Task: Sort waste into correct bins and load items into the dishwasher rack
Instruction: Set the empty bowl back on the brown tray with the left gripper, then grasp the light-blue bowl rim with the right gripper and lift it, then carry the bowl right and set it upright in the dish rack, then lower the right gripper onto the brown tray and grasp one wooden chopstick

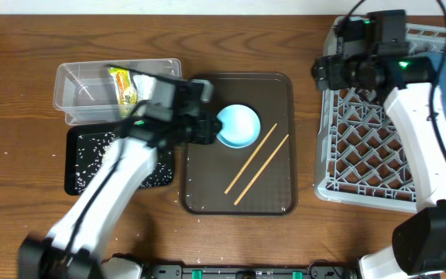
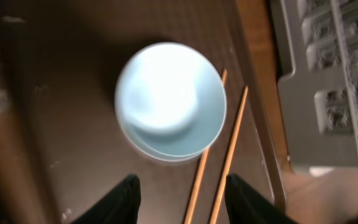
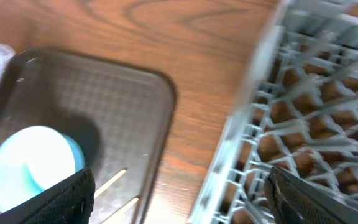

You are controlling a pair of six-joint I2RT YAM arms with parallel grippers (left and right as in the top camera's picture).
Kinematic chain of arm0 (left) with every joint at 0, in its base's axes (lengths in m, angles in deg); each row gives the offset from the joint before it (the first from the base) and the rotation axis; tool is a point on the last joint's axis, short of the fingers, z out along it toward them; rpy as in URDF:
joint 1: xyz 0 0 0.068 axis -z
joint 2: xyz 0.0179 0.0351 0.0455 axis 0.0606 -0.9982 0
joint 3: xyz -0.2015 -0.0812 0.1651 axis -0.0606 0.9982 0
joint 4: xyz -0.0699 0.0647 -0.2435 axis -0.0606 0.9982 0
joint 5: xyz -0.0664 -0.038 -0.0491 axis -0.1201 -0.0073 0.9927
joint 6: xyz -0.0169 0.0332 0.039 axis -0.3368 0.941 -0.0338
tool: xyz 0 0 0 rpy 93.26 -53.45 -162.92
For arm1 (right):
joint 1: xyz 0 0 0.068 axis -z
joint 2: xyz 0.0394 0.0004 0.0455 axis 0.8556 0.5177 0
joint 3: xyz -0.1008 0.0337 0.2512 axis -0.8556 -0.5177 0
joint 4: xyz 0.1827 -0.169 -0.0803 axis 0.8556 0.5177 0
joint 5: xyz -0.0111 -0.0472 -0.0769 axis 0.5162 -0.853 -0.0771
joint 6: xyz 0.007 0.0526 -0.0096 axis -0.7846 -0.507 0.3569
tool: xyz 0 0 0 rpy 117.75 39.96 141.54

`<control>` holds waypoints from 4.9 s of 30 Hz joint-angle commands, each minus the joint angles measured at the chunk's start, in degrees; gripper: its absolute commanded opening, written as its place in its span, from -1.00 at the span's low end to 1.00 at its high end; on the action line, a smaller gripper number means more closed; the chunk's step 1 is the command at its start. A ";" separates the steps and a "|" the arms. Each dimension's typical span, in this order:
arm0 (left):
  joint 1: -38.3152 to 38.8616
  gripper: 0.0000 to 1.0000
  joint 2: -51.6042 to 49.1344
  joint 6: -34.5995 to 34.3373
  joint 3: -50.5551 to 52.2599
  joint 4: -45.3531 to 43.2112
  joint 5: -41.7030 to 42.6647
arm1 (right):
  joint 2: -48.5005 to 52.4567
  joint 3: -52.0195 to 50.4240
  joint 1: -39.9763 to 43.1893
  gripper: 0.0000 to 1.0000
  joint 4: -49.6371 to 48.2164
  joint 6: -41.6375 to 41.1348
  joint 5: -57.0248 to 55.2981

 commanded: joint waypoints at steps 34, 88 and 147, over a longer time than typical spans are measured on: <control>-9.62 -0.01 7.82 0.33 -0.50 13.64 -0.31 | 17.62 4.96 -14.38 -0.98 -3.04 -9.20 -7.41; -9.62 -0.01 7.82 0.33 -0.50 13.84 -0.31 | 28.59 9.84 -5.14 -0.17 6.29 -18.60 -69.79; -9.62 -0.01 7.82 0.31 -0.50 13.88 -4.83 | 11.93 -25.64 -26.10 -0.98 -2.49 -47.60 -6.75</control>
